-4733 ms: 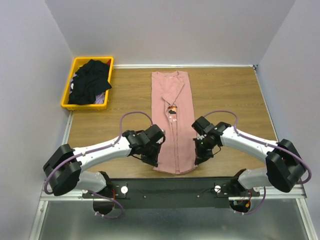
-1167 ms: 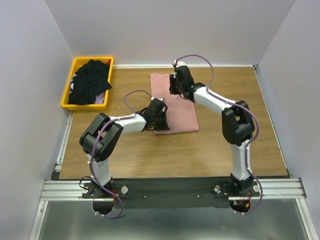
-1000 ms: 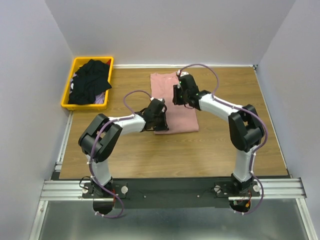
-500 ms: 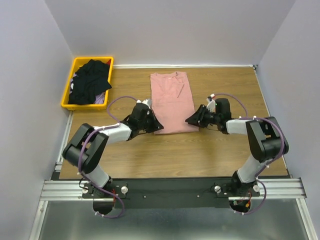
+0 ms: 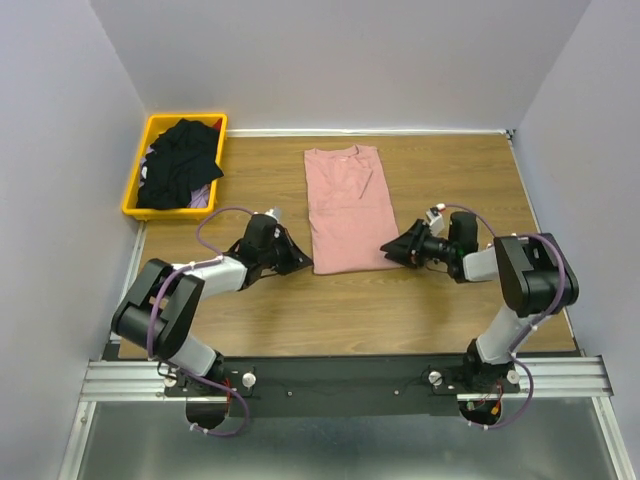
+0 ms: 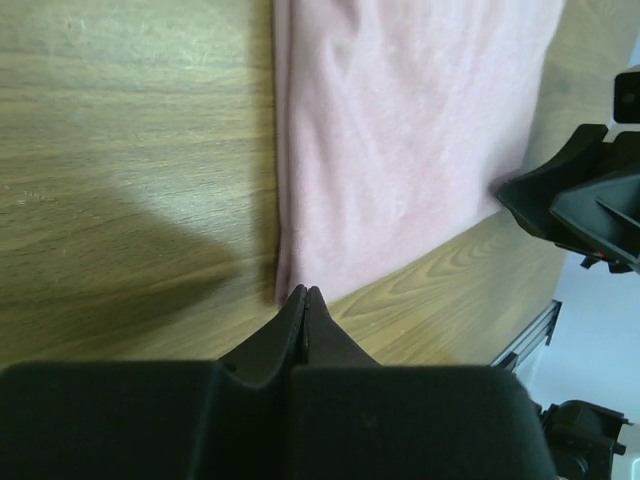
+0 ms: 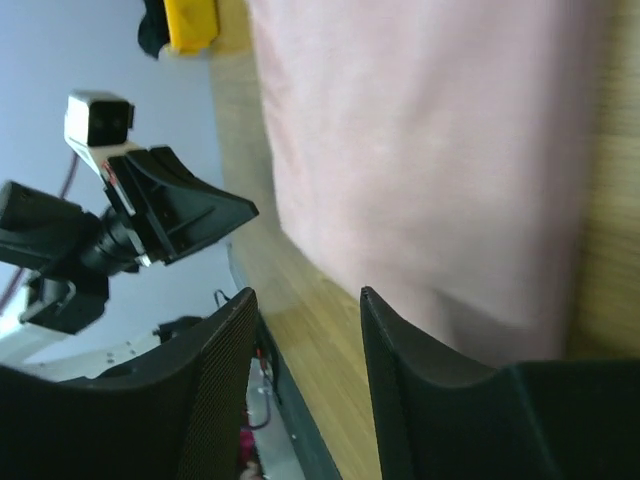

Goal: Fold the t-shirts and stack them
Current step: Fold the tshirt

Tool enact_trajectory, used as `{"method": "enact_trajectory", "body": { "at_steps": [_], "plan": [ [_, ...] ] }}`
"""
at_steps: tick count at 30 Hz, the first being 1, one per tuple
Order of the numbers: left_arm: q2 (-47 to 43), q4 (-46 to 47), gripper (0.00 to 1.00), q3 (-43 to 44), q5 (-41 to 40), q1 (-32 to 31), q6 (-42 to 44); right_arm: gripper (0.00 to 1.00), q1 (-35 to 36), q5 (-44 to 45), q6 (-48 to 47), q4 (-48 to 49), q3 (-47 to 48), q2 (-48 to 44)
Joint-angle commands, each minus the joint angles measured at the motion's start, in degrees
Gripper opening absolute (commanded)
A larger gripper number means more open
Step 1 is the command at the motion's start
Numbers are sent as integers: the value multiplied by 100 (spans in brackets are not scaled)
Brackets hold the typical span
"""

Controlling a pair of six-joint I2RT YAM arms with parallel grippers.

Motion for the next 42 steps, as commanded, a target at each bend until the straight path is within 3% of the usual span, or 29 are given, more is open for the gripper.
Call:
{"method": "enact_trajectory", "body": {
  "at_steps": [1, 5, 10, 14, 18, 19, 22, 23, 28, 29, 33, 42],
  "plan": [
    [-485, -163, 1, -31, -252, 12, 176, 54, 599, 320, -670, -1181, 470, -700],
    [-959, -172, 5, -49, -498, -6, 246, 55, 1478, 523, -260, -765, 857, -220],
    [-1294, -294, 10, -66, -578, -6, 282, 55, 1752, 532, 295, 168, 867, 921],
    [-1479, -522, 15, -14, -805, -50, 369, 54, 1779, 593, 296, 91, 805, 1181],
    [-1734, -883, 25, 170, -1175, -111, 624, 56, 1779, 1066, -598, -1469, 1200, 286],
    [-1804, -1049, 30, 292, -1297, -129, 755, 57, 1779, 1251, -870, -2396, 1340, -212],
    [-1840, -1366, 42, 634, -1517, -304, 1037, 57, 1770, 2199, -1768, -3387, 1701, -909],
    [-1805, -1698, 50, 750, -1779, -375, 1255, 57, 1770, 2506, -1926, -3999, 1763, -1094],
    [-1603, -2596, 66, 1557, -2589, -919, 1670, 59, 1770, 4861, -2630, -5734, 2149, -1974],
    [-1498, -2832, 74, 1646, -2764, -1085, 1705, 59, 1770, 5561, -2692, -6206, 2193, -1992],
    [-1251, -3151, 75, 1919, -2977, -1386, 1793, 59, 1770, 6165, -2719, -6782, 2220, -1966],
    [-794, -3257, 73, 2113, -2881, -1570, 1899, 54, 1770, 5849, -2815, -6800, 2334, -1167]
  ]
}}
